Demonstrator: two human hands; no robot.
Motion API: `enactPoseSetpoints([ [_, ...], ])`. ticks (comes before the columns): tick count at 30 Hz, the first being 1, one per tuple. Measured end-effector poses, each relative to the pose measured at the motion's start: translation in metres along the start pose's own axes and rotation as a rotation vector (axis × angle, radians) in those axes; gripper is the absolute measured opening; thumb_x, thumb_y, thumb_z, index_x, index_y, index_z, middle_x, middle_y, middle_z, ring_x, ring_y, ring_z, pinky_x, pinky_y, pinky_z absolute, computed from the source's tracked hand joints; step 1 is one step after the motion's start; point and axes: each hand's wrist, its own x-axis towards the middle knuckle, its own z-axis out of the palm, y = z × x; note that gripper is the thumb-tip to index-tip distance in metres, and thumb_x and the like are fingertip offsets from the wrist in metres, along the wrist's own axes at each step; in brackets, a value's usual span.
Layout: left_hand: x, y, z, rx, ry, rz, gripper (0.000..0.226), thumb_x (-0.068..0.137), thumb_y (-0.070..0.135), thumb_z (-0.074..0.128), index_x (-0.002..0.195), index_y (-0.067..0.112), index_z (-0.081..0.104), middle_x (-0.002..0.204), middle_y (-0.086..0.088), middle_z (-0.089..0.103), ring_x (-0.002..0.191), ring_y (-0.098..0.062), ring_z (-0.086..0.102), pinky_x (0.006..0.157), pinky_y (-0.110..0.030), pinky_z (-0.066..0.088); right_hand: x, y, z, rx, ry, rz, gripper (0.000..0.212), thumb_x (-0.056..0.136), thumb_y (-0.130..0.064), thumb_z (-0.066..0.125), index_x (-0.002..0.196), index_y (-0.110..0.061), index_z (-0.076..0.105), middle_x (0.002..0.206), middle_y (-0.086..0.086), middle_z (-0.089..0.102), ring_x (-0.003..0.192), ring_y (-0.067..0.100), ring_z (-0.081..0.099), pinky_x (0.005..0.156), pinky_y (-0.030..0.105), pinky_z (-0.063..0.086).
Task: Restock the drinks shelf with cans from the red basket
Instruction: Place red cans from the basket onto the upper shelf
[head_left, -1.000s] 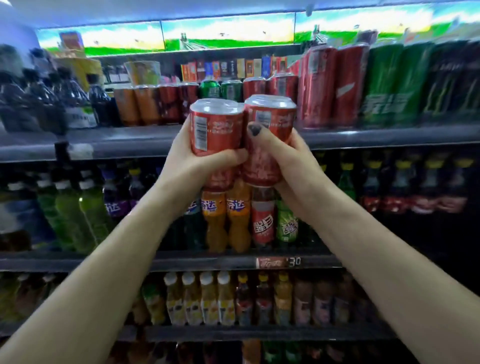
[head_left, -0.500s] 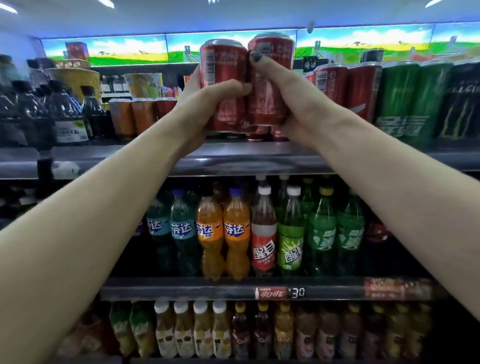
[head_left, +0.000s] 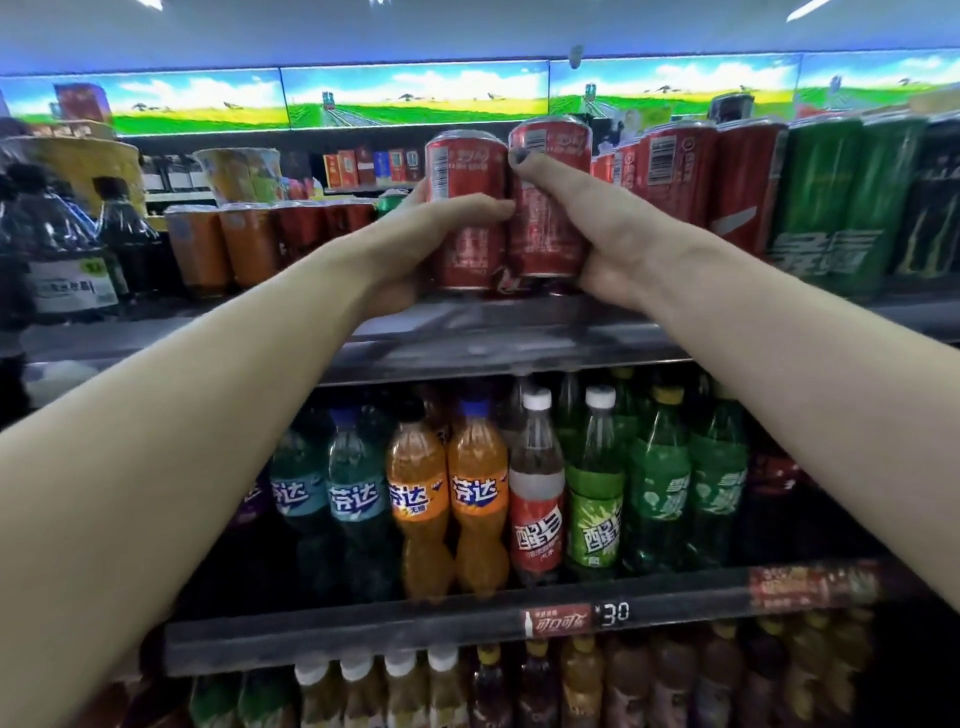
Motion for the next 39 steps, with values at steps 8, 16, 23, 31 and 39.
enactPoseSetpoints([
  [8, 0.000, -0.010, -0.005, 0.148, 0.026, 0.024, 0.065, 0.084, 0.014, 0.086, 0.138, 0.023, 0.051, 0.117, -0.008, 0.077, 0.102, -0.025, 0.078, 0.083, -0.043, 0.064, 0.006, 0.010, -0.001, -0.261, 0.262, -0.101, 0.077, 0.051, -0.061, 0.084, 0.115, -0.019, 0.072, 0.101, 0.001, 0.079, 0.093, 0.024, 0.076, 0.089, 0.044, 0.060],
  [16, 0.002, -0.010, -0.003, 0.206, 0.052, 0.029, 0.068, 0.082, 0.022, 0.089, 0.139, 0.018, 0.052, 0.114, -0.008, 0.078, 0.098, -0.023, 0.079, 0.076, -0.039, 0.065, -0.017, 0.012, 0.004, -0.768, 0.418, -0.169, 0.079, 0.095, -0.061, 0.058, 0.145, -0.008, 0.026, 0.116, 0.001, 0.051, 0.096, 0.019, 0.052, 0.080, 0.031, 0.041],
  [23, -0.001, -0.010, 0.003, 0.281, 0.045, 0.070, 0.060, 0.087, 0.037, 0.083, 0.137, 0.019, 0.055, 0.116, -0.007, 0.077, 0.100, -0.020, 0.078, 0.084, -0.039, 0.064, -0.023, 0.016, 0.002, -0.865, 0.453, -0.162, 0.082, 0.102, -0.050, 0.052, 0.156, -0.003, 0.013, 0.155, 0.014, 0.034, 0.139, 0.031, 0.042, 0.104, 0.032, 0.036],
  [31, -0.005, -0.006, 0.007, 0.285, 0.032, 0.069, 0.047, 0.098, 0.040, 0.069, 0.135, 0.014, 0.052, 0.113, -0.014, 0.075, 0.095, -0.028, 0.078, 0.074, -0.042, 0.066, -0.028, 0.021, 0.000, -1.076, 0.417, -0.245, 0.079, 0.103, -0.039, 0.054, 0.158, -0.010, 0.005, 0.145, 0.020, 0.044, 0.124, 0.038, 0.053, 0.099, 0.044, 0.044],
  [39, 0.001, -0.008, 0.001, 0.362, 0.091, 0.062, 0.035, 0.095, 0.043, 0.072, 0.122, 0.026, 0.058, 0.108, -0.002, 0.077, 0.087, -0.011, 0.077, 0.075, -0.024, 0.061, -0.036, 0.014, 0.002, -1.341, 0.386, -0.303, 0.090, 0.100, -0.030, 0.059, 0.160, -0.003, -0.002, 0.157, 0.021, 0.029, 0.140, 0.037, 0.039, 0.107, 0.042, 0.040],
])
